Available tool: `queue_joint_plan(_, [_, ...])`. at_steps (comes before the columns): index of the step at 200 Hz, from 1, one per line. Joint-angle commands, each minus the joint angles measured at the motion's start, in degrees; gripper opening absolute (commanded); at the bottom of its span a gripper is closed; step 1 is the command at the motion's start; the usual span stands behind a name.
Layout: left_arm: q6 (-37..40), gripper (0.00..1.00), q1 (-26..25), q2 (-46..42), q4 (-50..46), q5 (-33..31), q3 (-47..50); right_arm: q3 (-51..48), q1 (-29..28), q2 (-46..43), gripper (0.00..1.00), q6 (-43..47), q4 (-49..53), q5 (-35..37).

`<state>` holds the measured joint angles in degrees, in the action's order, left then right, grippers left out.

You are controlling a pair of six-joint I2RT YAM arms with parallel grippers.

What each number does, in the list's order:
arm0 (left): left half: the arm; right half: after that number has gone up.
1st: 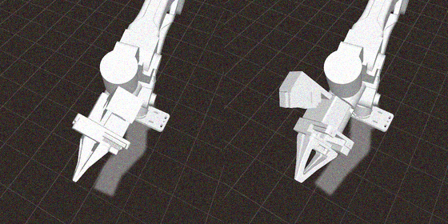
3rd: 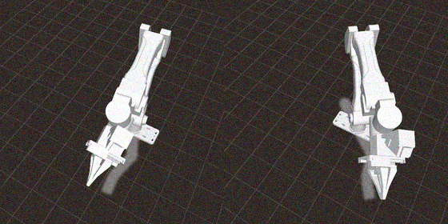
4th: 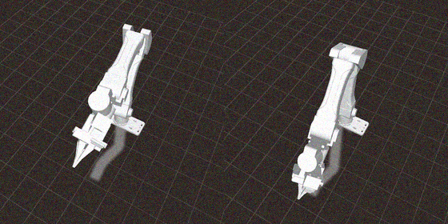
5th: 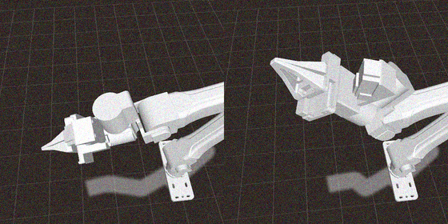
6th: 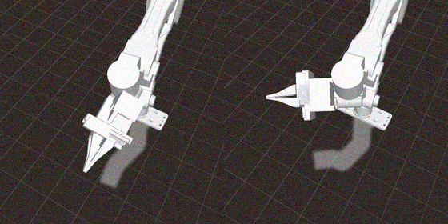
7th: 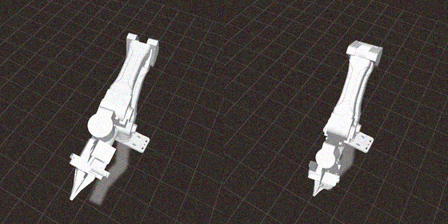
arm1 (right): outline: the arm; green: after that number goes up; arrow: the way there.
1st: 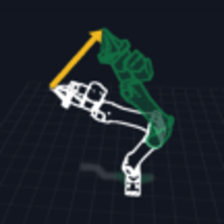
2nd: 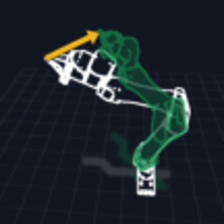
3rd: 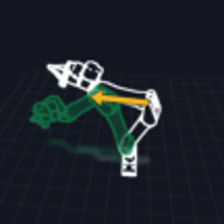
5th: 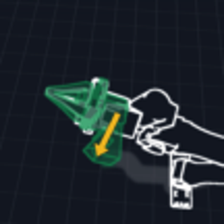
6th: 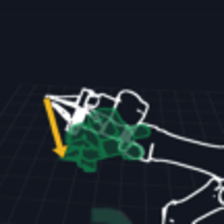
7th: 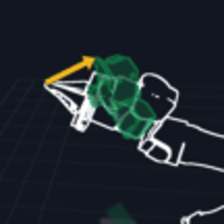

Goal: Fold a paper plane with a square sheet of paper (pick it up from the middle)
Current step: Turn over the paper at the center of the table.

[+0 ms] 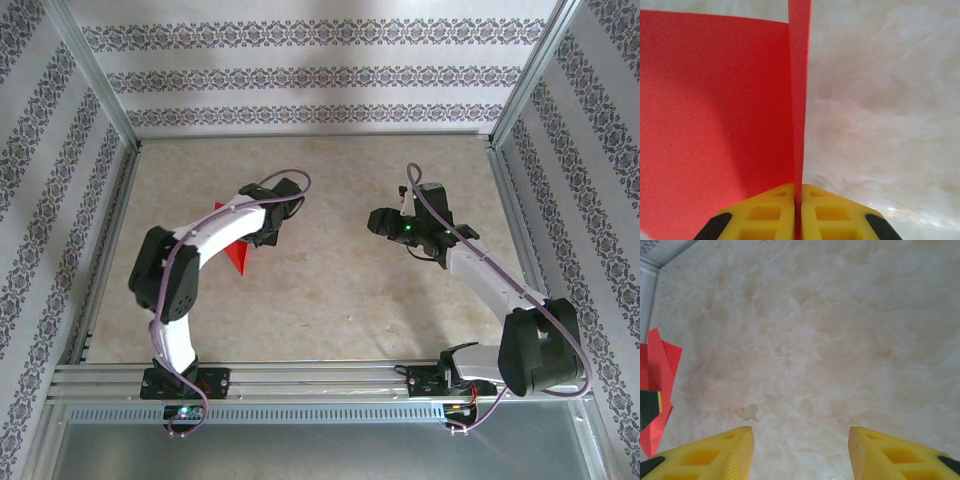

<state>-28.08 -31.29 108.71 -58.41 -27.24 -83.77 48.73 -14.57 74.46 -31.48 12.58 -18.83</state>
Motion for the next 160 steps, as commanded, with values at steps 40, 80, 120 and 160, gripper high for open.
queue_joint_plan(40, [-6.2, 0.1, -5.5, 15.6, -12.9, -15.0, -10.1, -0.7, 2.1, -2.3, 0.53, 0.7, 3.1, 4.4])
queue_joint_plan(80, [-7.3, 0.1, -7.7, 20.5, -10.8, -10.9, -12.3, -1.1, 2.7, -1.9, 0.53, 0.1, 2.9, 3.8])
queue_joint_plan(120, [-7.9, 0.16, -8.9, 20.7, -6.2, -3.5, -12.0, -1.1, 2.8, -0.8, 0.53, -0.7, 2.4, 3.1])
queue_joint_plan(160, [-8.4, 0.24, -9.3, 19.3, -3.8, 3.1, -12.0, -1.0, 2.8, -0.1, 0.53, -1.1, 2.0, 2.7])
